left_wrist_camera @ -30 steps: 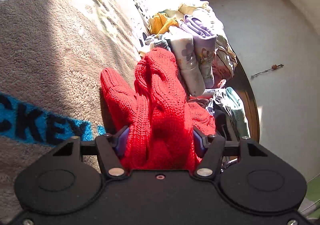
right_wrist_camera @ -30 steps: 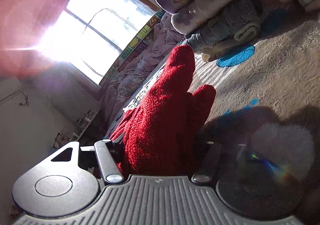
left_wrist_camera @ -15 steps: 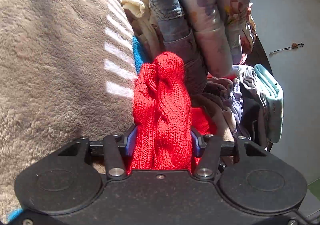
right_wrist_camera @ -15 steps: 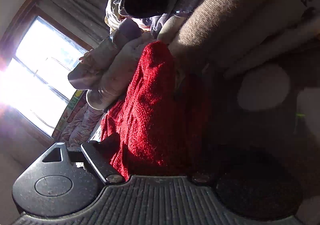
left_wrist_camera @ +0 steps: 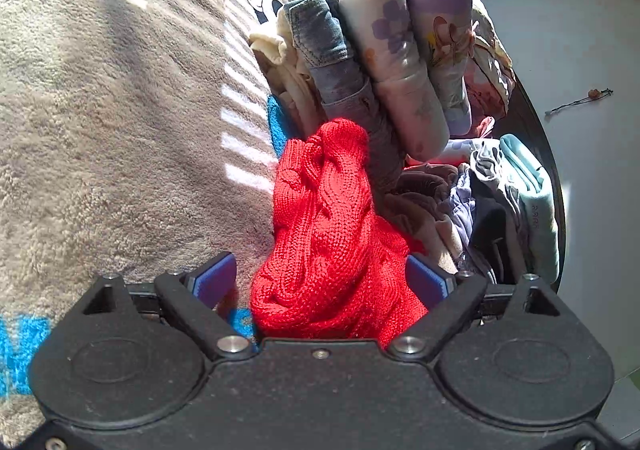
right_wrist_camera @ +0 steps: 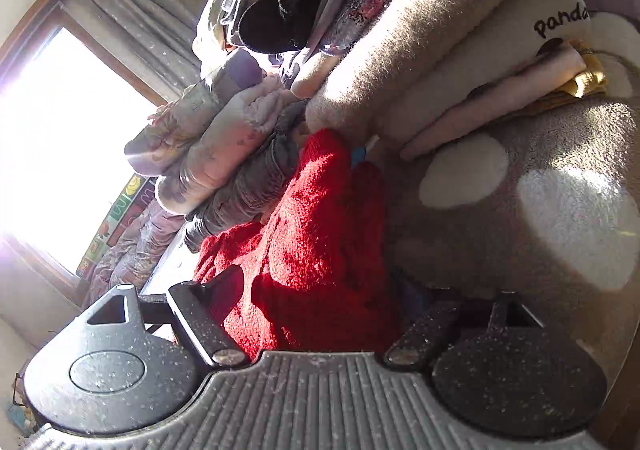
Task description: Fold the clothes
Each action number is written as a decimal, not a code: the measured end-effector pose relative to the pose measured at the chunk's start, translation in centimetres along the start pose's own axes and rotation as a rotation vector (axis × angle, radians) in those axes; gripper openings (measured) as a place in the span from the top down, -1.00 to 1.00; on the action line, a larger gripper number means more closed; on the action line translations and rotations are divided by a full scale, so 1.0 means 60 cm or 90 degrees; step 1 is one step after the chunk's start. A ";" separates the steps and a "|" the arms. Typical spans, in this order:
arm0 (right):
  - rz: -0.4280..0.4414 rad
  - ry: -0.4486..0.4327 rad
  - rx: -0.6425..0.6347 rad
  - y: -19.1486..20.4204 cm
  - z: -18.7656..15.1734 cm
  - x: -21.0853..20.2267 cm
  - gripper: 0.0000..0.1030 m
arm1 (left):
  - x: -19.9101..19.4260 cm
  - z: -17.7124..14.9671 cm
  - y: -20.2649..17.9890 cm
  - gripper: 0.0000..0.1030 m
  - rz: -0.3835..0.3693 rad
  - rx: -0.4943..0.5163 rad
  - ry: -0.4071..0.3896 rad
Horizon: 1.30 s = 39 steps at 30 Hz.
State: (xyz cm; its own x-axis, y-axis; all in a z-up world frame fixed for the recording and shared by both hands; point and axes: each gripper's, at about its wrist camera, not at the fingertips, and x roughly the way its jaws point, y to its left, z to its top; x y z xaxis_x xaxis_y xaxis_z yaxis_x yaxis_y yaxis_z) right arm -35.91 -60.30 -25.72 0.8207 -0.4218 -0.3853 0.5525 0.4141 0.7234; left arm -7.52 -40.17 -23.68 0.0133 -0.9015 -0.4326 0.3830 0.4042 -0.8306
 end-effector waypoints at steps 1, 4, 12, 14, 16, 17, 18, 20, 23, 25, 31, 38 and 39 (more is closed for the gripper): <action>-0.013 0.004 -0.014 0.010 -0.005 -0.013 -0.61 | -0.010 0.001 -0.009 -0.91 0.018 0.018 -0.002; -0.042 0.020 -0.069 0.045 -0.016 -0.056 -0.96 | -0.045 -0.001 -0.047 -0.99 0.060 0.098 -0.006; -0.152 0.019 -0.242 0.149 0.002 -0.152 -0.99 | -0.106 -0.038 -0.172 -0.99 0.197 0.326 -0.041; -0.174 0.022 -0.251 0.163 0.014 -0.167 -0.99 | -0.118 -0.051 -0.202 -0.99 0.193 0.370 -0.039; -0.189 0.038 -0.266 0.176 0.020 -0.183 -0.99 | -0.128 -0.066 -0.229 -0.99 0.199 0.409 -0.044; -0.196 0.046 -0.273 0.183 0.022 -0.190 -0.99 | -0.132 -0.074 -0.241 -0.99 0.209 0.428 -0.047; -0.207 0.052 -0.284 0.189 0.023 -0.196 -0.99 | -0.135 -0.084 -0.253 -0.99 0.226 0.451 -0.048; -0.225 0.058 -0.302 0.199 0.023 -0.206 -0.99 | -0.140 -0.102 -0.275 -0.99 0.261 0.495 -0.051; -0.245 0.061 -0.326 0.207 0.018 -0.222 -0.99 | -0.141 -0.127 -0.291 -0.99 0.297 0.547 -0.063; -0.260 0.069 -0.334 0.209 0.013 -0.225 -0.99 | -0.141 -0.136 -0.290 -0.99 0.306 0.550 -0.059; -0.289 0.092 -0.349 0.213 -0.004 -0.225 -0.99 | -0.137 -0.157 -0.273 -0.99 0.337 0.544 -0.042; -0.292 0.115 -0.373 0.225 -0.025 -0.217 -0.99 | -0.150 -0.160 -0.258 -0.99 0.334 0.505 -0.032; -0.293 0.116 -0.376 0.227 -0.027 -0.215 -0.99 | -0.153 -0.159 -0.256 -0.99 0.329 0.499 -0.032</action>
State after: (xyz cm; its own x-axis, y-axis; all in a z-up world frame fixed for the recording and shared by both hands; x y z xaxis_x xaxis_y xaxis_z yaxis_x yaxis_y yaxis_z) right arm -38.77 -47.90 -11.85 0.4719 -0.5376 -0.6988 0.7883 0.6122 0.0613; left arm -22.33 -36.62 -10.32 0.3878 -0.6521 -0.6514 0.8307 0.5535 -0.0595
